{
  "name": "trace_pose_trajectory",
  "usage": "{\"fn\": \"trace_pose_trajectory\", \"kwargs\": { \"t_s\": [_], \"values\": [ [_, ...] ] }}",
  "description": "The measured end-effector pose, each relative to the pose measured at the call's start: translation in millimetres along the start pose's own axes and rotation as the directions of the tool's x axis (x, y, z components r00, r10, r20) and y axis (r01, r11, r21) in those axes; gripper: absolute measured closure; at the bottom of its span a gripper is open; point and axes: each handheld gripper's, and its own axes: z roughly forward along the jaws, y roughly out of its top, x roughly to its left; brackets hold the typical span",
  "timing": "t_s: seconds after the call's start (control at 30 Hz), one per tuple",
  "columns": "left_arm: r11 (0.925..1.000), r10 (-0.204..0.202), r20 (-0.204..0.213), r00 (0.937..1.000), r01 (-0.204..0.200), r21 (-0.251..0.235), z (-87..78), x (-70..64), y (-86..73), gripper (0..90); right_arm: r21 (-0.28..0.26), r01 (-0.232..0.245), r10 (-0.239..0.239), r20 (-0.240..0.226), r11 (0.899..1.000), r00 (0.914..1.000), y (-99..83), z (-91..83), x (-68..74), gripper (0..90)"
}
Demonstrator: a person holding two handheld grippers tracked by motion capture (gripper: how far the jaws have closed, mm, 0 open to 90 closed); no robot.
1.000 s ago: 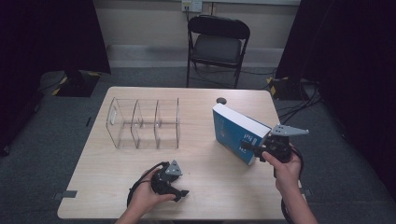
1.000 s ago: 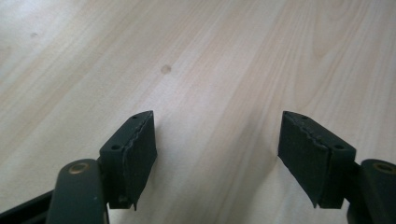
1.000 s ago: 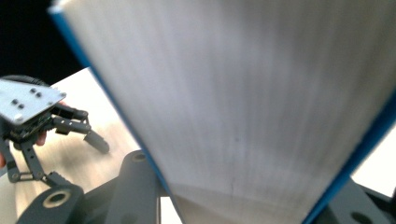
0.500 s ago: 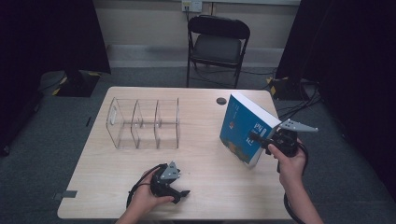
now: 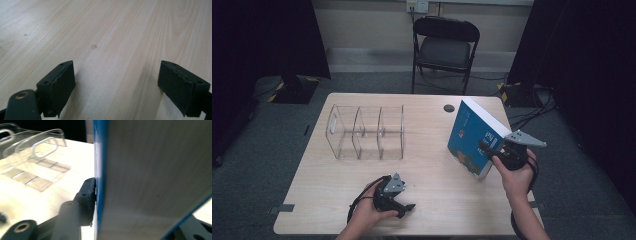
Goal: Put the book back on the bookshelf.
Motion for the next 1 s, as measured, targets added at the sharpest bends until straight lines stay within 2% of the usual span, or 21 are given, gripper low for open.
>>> {"fn": "trace_pose_trajectory", "kwargs": {
  "t_s": [0.07, 0.13, 0.17, 0.27, 0.4, 0.43, 0.47, 0.6, 0.77, 0.9, 1.0],
  "values": [
    [1.0000, 0.000, -0.001, 1.0000, 0.000, -0.001, 0.0, 0.0, 0.0, 13.9, 0.021, -0.006, 0.005, 0.021, 1.000, 0.9998, -0.3, 3.0, 2.8, 48.8],
    [1.0000, -0.001, -0.001, 1.0000, 0.001, -0.001, 0.0, -0.1, 0.0, 13.9, 0.019, 0.000, 0.000, 0.025, 1.000, 0.9997, -0.6, 3.6, 4.3, 47.9],
    [1.0000, -0.002, 0.000, 1.0000, 0.002, -0.001, 0.1, -0.1, 0.0, 13.9, 0.024, -0.007, 0.006, 0.029, 1.000, 0.9996, 0.0, 4.0, 4.6, 49.8],
    [1.0000, -0.002, -0.001, 1.0000, 0.002, -0.001, 0.0, -0.1, 0.0, 13.9, 0.033, -0.030, 0.030, 0.002, 0.999, 0.9995, 1.8, 4.7, 3.8, 53.8],
    [1.0000, -0.002, 0.000, 1.0000, 0.002, -0.001, 0.0, -0.1, 0.0, 13.9, 0.036, -0.029, 0.029, 0.020, 0.999, 0.9994, 2.8, 5.0, 4.8, 53.9],
    [1.0000, -0.002, -0.001, 1.0000, 0.002, -0.001, 0.0, -0.1, 0.0, 13.9, 0.036, -0.029, 0.029, 0.014, 0.999, 0.9995, 2.8, 5.0, 4.7, 59.3],
    [1.0000, -0.002, -0.001, 1.0000, 0.002, -0.001, 0.0, -0.2, 0.0, 13.9, 0.035, -0.033, 0.033, -0.009, 0.999, 0.9994, 2.9, 4.7, 4.1, 60.1],
    [1.0000, -0.002, 0.000, 1.0000, 0.002, -0.001, 0.0, -0.1, 0.0, 13.9, 0.044, -0.031, 0.032, -0.021, 0.999, 0.9993, 3.7, 4.2, 3.7, 61.3],
    [1.0000, -0.002, -0.001, 1.0000, 0.002, -0.003, 0.3, -0.1, -0.1, 13.9, 0.051, -0.058, 0.062, -0.075, 0.997, 0.9953, 3.3, 2.1, 6.3, 61.6],
    [1.0000, 0.000, 0.000, 1.0000, 0.000, 0.007, -0.5, 0.0, 0.3, 13.9, 0.056, -0.071, 0.078, -0.126, 0.996, 0.9889, 1.8, -3.0, 9.4, 61.7],
    [1.0000, -0.001, -0.001, 1.0000, 0.001, 0.006, -0.4, 0.0, 0.2, 13.9, 0.055, -0.087, 0.095, -0.171, 0.995, 0.9808, -2.3, -10.8, 10.8, 61.7]
  ]
}}
